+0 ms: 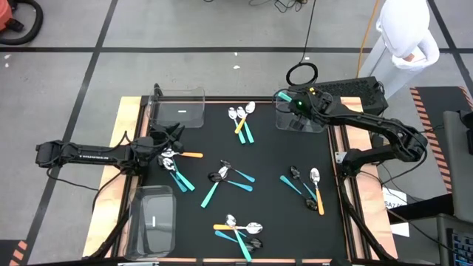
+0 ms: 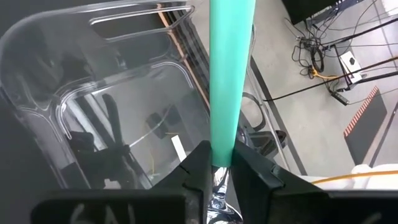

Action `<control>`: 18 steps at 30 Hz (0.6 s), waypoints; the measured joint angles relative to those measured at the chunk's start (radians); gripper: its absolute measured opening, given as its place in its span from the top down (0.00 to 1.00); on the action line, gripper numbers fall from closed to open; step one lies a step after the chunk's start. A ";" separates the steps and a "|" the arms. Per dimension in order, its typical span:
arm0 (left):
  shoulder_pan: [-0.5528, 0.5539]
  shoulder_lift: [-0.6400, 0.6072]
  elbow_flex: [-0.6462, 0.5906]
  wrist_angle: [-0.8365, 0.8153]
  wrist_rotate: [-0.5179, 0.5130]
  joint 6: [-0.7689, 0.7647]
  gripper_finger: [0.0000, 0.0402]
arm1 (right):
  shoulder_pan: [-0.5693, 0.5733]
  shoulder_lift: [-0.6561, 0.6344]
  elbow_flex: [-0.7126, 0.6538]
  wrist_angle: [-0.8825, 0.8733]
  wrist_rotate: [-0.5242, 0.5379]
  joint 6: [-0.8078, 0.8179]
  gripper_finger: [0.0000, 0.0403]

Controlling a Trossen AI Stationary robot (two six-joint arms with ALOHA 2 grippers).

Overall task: Sort silverware by color (type)
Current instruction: Put the green spoon into the top right bin, then put the yellow spoon into the top left bin

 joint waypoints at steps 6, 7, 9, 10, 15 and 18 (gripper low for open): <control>0.000 0.000 0.000 0.000 0.000 0.000 0.68 | 0.000 0.000 0.000 -0.010 0.026 0.039 0.65; 0.000 0.000 0.000 0.000 0.000 0.000 0.68 | 0.000 0.000 0.000 -0.008 0.028 0.046 0.61; 0.000 0.000 0.000 0.000 0.000 0.000 0.68 | 0.000 0.000 0.000 -0.005 0.050 0.066 0.52; 0.000 0.000 0.000 0.000 0.000 0.000 0.68 | 0.001 0.000 0.000 -0.005 0.063 0.079 0.49; 0.000 0.000 0.000 0.001 0.000 -0.001 0.68 | 0.020 -0.011 0.000 0.006 -0.044 0.180 0.40; 0.000 0.000 0.000 0.010 0.063 0.000 0.68 | 0.049 -0.013 0.000 0.071 -0.324 0.274 0.40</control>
